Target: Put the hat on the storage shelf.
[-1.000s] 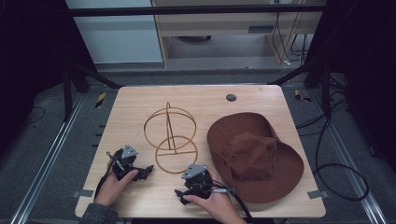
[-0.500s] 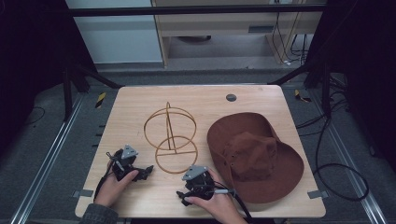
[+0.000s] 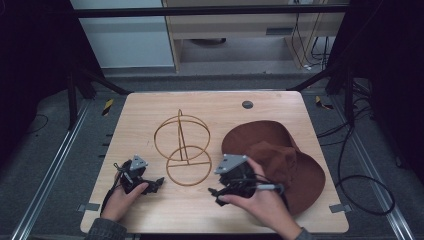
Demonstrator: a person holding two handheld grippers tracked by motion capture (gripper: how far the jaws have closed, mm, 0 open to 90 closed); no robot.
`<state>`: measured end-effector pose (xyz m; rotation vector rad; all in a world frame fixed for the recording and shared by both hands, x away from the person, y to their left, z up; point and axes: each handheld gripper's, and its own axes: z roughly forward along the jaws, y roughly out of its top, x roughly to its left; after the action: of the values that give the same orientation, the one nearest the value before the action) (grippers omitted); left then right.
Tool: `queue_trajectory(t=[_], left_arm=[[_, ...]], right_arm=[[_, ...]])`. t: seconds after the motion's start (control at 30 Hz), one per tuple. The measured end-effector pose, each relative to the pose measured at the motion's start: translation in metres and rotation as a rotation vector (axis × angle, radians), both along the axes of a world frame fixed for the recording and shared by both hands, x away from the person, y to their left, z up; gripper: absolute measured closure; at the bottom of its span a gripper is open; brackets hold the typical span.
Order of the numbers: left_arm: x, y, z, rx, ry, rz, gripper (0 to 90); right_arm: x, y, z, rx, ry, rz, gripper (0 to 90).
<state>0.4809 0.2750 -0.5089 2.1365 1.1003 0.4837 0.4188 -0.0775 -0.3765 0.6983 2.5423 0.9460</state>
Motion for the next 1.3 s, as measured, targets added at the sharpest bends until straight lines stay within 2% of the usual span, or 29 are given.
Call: queue_trajectory(t=[0.03,0.07,0.1,0.13,0.17,0.2,0.23,0.3,0.4,0.5,0.53,0.7,0.83,0.97,1.03,1.07,1.13,1.3], left_arm=[[0.0,0.0,0.0,0.0,0.0,0.0,0.0],[0.0,0.0,0.0,0.0,0.0,0.0,0.0],[0.0,0.0,0.0,0.0,0.0,0.0,0.0],[0.0,0.0,0.0,0.0,0.0,0.0,0.0],[0.0,0.0,0.0,0.0,0.0,0.0,0.0],[0.0,0.0,0.0,0.0,0.0,0.0,0.0],[0.0,0.0,0.0,0.0,0.0,-0.001,0.0],[0.0,0.0,0.0,0.001,0.0,-0.002,0.0],[0.0,0.0,0.0,0.0,0.0,-0.002,0.0],[0.0,0.0,0.0,0.001,0.0,-0.003,0.0],[0.0,0.0,0.0,0.001,0.0,-0.003,0.0],[0.0,0.0,0.0,0.001,-0.001,-0.003,0.0],[0.0,0.0,0.0,0.001,-0.001,-0.003,0.0],[0.0,0.0,0.0,0.001,-0.001,-0.003,0.0],[0.0,0.0,0.0,0.001,0.0,-0.003,0.0],[0.0,0.0,0.0,0.0,0.0,-0.003,0.0],[0.0,0.0,0.0,0.0,0.0,-0.004,0.0],[0.0,0.0,0.0,0.0,0.0,-0.003,0.0]], right_arm=[[0.0,0.0,0.0,0.0,0.0,0.0,14.1],[0.006,-0.019,0.007,-0.059,0.016,-0.032,16.5],[0.009,-0.029,0.011,-0.081,0.018,-0.046,16.3],[0.009,-0.029,0.011,-0.081,0.018,-0.046,16.3],[0.011,-0.038,0.014,-0.088,0.022,-0.066,16.5],[0.016,-0.057,0.019,-0.096,0.027,-0.097,16.6],[0.016,-0.057,0.019,-0.096,0.027,-0.097,16.0],[0.021,-0.075,0.023,-0.1,0.035,-0.133,15.3],[0.027,-0.093,0.023,-0.092,0.067,-0.168,14.4],[0.034,-0.109,0.021,-0.102,0.068,-0.205,17.2],[0.038,-0.118,0.021,-0.084,0.086,-0.211,19.6],[0.041,-0.129,0.022,-0.087,0.099,-0.221,24.2],[0.046,-0.138,0.024,-0.11,0.114,-0.219,29.3],[0.053,-0.144,0.027,-0.116,0.122,-0.223,30.4],[0.058,-0.147,0.028,-0.115,0.134,-0.231,29.6],[0.062,-0.148,0.028,-0.117,0.157,-0.233,26.9],[0.064,-0.148,0.029,-0.122,0.159,-0.231,26.0],[0.072,-0.144,0.031,-0.143,0.167,-0.219,12.8]])
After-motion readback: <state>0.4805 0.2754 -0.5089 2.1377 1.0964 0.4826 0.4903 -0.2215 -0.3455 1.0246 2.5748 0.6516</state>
